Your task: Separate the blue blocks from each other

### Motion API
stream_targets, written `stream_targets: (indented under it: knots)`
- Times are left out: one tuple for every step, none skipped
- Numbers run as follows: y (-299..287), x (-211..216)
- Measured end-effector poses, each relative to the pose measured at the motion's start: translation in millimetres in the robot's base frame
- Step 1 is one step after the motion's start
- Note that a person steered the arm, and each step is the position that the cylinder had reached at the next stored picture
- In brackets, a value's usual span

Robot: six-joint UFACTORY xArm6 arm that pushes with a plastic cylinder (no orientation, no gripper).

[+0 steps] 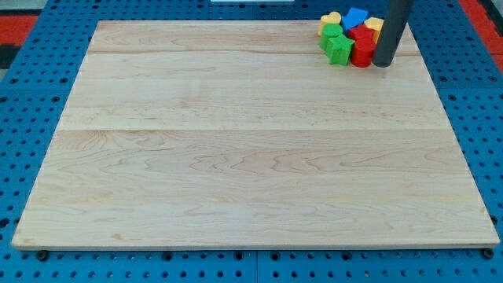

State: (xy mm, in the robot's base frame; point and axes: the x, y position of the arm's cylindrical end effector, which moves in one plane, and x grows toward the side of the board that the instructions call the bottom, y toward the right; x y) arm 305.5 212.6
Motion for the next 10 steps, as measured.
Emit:
stream_targets:
  knots:
    - [0,0]
    - [50,-2]
    - [117,-23]
    - [132,-51]
    - [125,-110]
    - [122,-115]
    - [107,-114]
    - [57,-114]
    - [13,-114]
    - [-14,-106]
